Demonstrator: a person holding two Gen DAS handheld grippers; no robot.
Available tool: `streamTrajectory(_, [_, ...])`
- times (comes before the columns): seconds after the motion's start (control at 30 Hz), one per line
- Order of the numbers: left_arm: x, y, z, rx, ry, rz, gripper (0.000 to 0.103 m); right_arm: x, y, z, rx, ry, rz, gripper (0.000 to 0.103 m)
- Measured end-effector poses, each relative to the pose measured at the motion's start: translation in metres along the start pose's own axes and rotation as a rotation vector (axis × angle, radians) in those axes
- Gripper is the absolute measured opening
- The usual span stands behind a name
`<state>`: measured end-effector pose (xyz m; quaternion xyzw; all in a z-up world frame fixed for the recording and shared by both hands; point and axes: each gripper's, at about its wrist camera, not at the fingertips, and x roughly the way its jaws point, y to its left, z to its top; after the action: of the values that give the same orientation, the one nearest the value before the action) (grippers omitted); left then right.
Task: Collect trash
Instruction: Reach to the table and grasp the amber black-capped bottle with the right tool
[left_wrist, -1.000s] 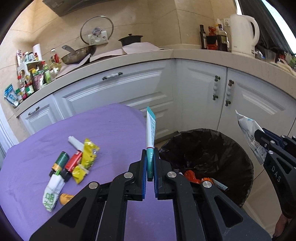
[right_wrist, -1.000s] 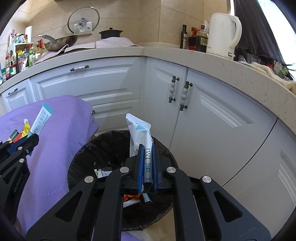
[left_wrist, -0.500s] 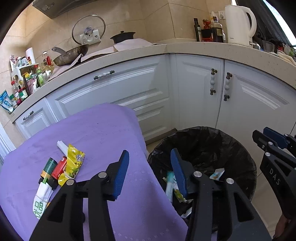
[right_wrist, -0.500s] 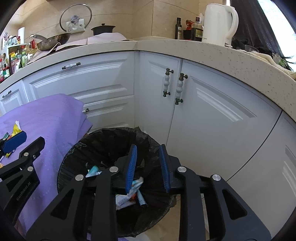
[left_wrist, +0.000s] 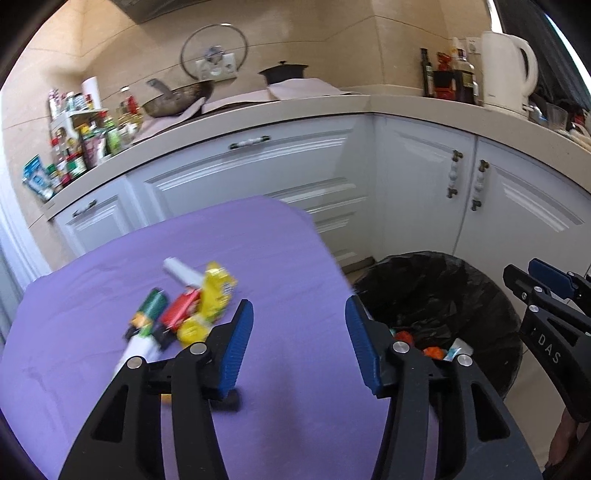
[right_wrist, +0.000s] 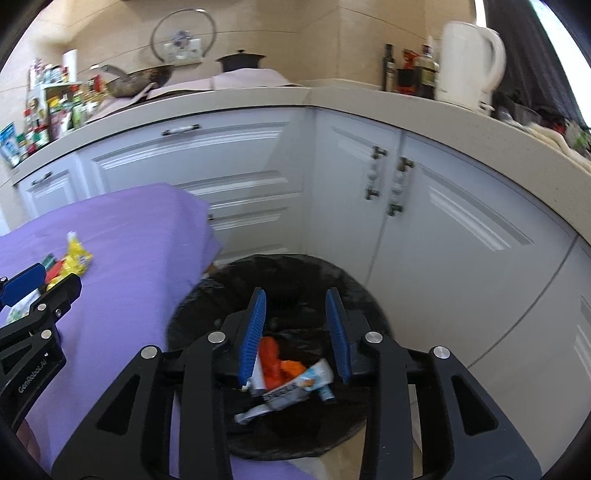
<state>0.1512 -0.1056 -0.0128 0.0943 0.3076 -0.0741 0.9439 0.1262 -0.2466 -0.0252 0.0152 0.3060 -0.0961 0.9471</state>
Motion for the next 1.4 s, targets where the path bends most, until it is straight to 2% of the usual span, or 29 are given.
streamTrajectory(0.43, [-0.029,0.101,-0.033,-0.138,0.029,0.176,0.053,-0.016,0.088,-0.001,-0.131,0.0,0.153,0.033])
streamTrajectory(0.8, [-0.043,0.18,-0.063,-0.254,0.064,0.314,0.053,-0.023,0.151,-0.006,-0.239,0.016,0.245,0.033])
streamTrajectory(1.13, [-0.048,0.218,-0.082,-0.316,0.096,0.382,0.053,-0.017,0.185,-0.014,-0.309,0.065,0.306,0.035])
streamTrajectory(1.2, [-0.048,0.224,-0.086,-0.331,0.102,0.39,0.053,-0.014,0.191,-0.016,-0.319,0.085,0.325,0.036])
streamTrajectory(1.27, [-0.048,0.227,-0.088,-0.338,0.105,0.396,0.053,-0.012,0.195,-0.018,-0.324,0.094,0.332,0.042])
streamTrajectory(1.4, [-0.049,0.234,-0.091,-0.349,0.105,0.411,0.053,-0.008,0.201,-0.019,-0.335,0.108,0.342,0.042])
